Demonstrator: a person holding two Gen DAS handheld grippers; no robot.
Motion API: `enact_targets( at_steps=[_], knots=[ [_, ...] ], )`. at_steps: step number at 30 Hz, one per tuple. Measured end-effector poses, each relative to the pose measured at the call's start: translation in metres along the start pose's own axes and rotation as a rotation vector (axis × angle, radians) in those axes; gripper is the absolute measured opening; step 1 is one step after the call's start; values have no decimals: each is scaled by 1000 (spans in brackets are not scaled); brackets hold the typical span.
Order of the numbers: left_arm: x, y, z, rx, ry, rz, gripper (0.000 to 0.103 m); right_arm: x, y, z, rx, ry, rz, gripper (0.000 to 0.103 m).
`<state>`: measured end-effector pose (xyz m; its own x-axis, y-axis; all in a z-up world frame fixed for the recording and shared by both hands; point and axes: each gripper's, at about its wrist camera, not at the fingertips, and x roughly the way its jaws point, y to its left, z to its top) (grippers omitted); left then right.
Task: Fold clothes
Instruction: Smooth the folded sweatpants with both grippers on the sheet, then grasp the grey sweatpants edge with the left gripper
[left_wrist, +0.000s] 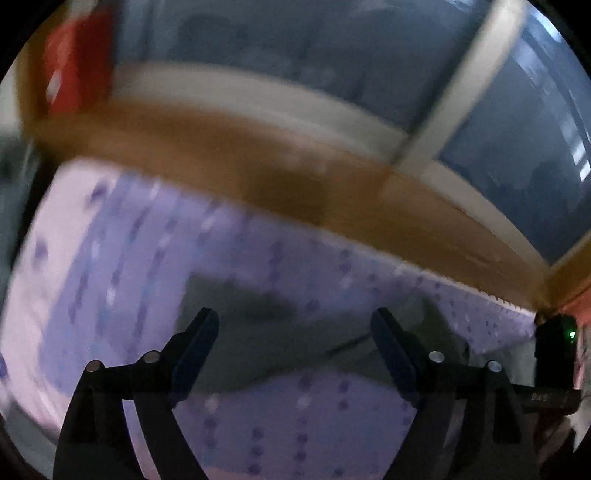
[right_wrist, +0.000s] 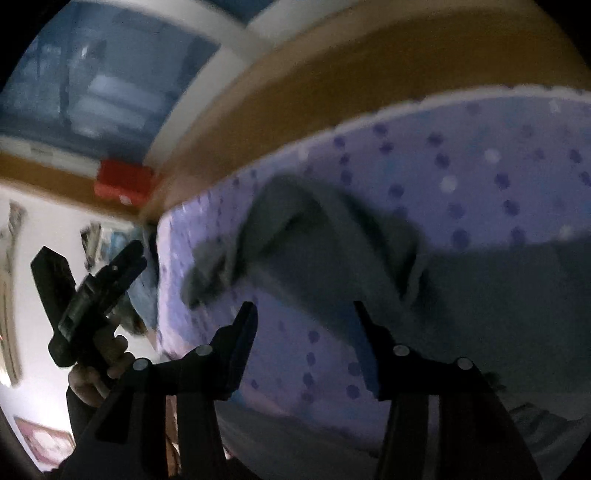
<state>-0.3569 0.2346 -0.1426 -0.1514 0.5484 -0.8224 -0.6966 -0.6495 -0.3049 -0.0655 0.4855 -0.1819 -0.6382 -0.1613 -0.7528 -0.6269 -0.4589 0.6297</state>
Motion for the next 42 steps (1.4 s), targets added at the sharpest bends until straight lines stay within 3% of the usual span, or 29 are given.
enact_targets(
  at_steps=[2,5,7,8,11,14,17,19,20,21,22,24,30,32,33,35,36,37,38,39,42],
  knots=[
    [12,0,-18,69,46,37,86,11,6,-5,-24,23,-12,51],
    [32,-27,-48,368,55,201,86,24,12,-9,-37,50,-4,51],
    [41,-32,-57,457,64,273,86,29,18,-9,-48,53,10,51],
    [44,-31,-59,473,68,291,86,32,22,-8,-54,51,20,51],
    [38,-15,-52,385,52,290,86,54,34,9,-37,43,119,51],
    [37,-4,-45,336,44,331,85,90,50,28,5,67,149,51],
    [50,-8,-44,393,43,372,85,117,56,39,85,67,205,51],
    [57,-8,-44,413,11,361,86,127,57,40,116,59,197,47],
    [58,-3,-40,374,30,325,81,129,57,39,111,56,174,21],
    [55,3,-34,306,64,272,48,131,59,37,97,69,145,7],
    [51,8,-31,241,96,229,25,130,60,33,96,84,143,7],
    [28,10,-30,174,147,169,17,119,63,23,119,120,198,6],
    [-107,-24,-40,342,83,80,17,51,101,-6,65,159,361,6],
    [-119,-23,-29,376,98,72,18,41,116,-1,51,192,394,6],
    [-116,-19,-19,380,109,80,23,44,121,6,64,211,400,10],
    [-91,-3,8,344,134,147,44,66,124,29,106,229,386,16],
    [-76,9,22,297,148,203,65,79,121,44,133,230,370,38],
    [-62,25,32,224,163,275,69,94,112,59,191,228,359,57],
    [-48,40,43,150,178,346,69,100,102,66,265,201,372,86],
    [-41,53,49,81,178,379,69,105,90,71,340,168,392,89],
    [-44,76,36,-57,127,247,73,93,64,64,454,50,539,92]
  ],
)
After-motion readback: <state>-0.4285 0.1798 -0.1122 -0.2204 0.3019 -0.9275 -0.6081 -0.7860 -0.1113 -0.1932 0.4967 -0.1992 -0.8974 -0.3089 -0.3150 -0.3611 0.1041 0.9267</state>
